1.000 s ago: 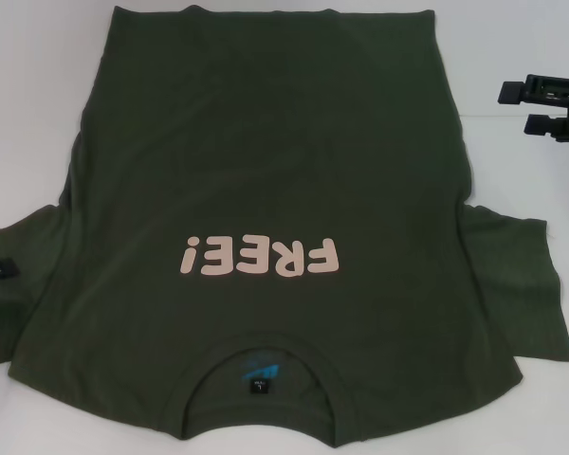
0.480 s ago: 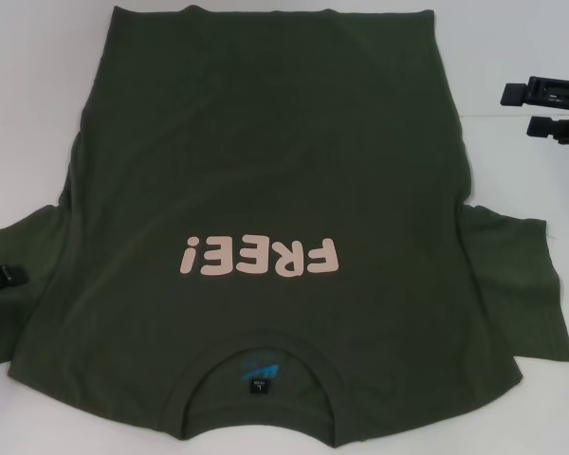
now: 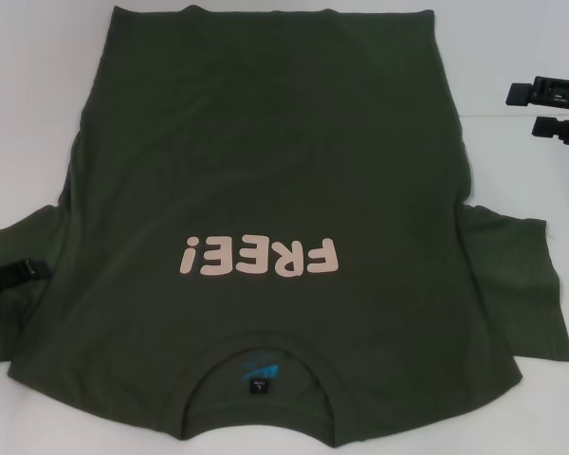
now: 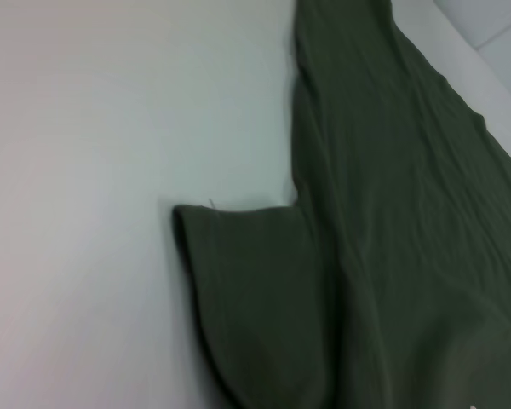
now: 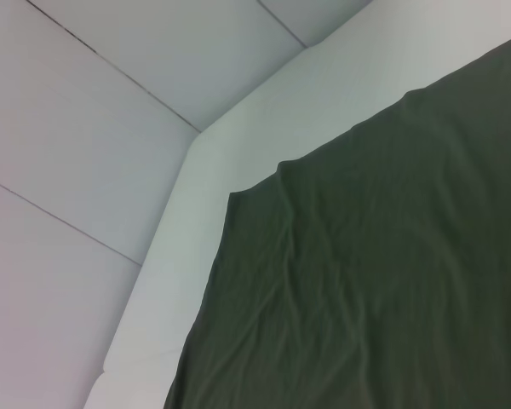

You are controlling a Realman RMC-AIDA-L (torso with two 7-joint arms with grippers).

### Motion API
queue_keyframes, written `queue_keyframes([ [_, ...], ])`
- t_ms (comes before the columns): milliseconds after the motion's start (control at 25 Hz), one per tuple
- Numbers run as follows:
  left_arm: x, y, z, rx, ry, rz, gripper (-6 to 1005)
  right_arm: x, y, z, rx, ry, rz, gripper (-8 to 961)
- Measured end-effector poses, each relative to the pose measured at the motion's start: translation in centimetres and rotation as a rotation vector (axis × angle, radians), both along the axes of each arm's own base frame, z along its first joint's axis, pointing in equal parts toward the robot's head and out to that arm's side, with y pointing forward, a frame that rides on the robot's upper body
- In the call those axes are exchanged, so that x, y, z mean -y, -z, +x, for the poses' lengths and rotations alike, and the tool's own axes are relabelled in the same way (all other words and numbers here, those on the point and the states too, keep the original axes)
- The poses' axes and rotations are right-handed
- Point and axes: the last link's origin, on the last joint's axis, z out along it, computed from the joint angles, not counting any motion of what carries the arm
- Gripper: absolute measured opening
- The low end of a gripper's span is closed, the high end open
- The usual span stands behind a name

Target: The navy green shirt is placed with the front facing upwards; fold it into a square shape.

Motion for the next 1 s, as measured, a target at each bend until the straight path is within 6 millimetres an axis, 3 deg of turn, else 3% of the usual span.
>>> queue_keyframes([
  [200, -0.28, -0.44, -0.08, 0.000, -0.025, 0.012, 933, 0.07, -0.20, 0.20, -0.007, 0.007, 0.010, 926],
  [640, -0.35, -0.60, -0.29, -0.031, -0.035, 0.009, 560, 0.33, -0.63, 0.67, -0.025, 0.021, 0.026, 926],
  [1000, -0.41, -0.89, -0.28, -0.044, -0.029, 0.014, 346, 0.34, -0.63, 0.67, -0.026, 0.021, 0.026, 927],
])
